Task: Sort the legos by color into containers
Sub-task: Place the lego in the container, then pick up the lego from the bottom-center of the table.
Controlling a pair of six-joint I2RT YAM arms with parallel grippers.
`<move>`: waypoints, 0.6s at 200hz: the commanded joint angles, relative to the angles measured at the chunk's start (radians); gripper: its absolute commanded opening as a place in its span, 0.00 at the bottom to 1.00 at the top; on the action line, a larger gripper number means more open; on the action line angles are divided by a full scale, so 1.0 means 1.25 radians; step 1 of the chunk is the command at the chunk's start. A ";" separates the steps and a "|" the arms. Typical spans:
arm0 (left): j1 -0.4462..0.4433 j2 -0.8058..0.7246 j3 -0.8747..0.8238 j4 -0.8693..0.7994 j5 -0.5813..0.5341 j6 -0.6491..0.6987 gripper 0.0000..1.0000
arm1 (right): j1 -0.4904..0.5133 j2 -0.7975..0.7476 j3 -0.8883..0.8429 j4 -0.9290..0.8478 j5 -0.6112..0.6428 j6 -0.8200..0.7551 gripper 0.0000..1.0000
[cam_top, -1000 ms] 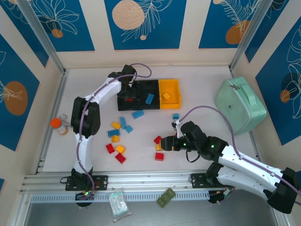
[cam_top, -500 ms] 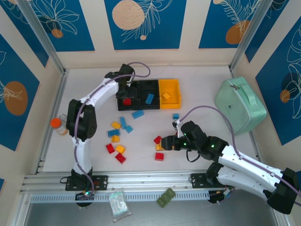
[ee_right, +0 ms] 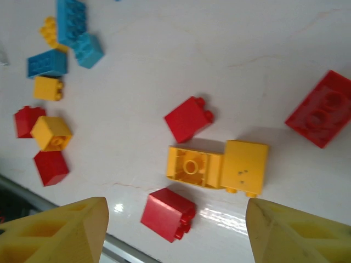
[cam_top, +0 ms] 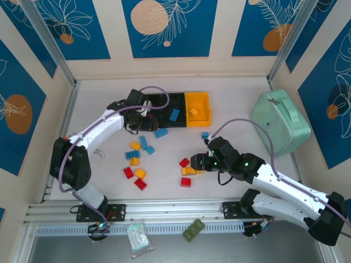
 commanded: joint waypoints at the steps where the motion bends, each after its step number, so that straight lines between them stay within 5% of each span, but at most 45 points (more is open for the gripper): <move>1: -0.015 -0.100 -0.083 0.051 0.104 -0.034 0.62 | -0.005 0.048 0.041 -0.104 0.056 0.044 0.68; 56: -0.107 -0.317 -0.323 0.149 0.149 -0.159 0.63 | -0.006 0.211 0.065 -0.079 0.072 0.056 0.67; 120: -0.165 -0.352 -0.426 0.204 0.125 -0.240 0.63 | -0.030 0.361 0.090 -0.018 0.063 0.044 0.63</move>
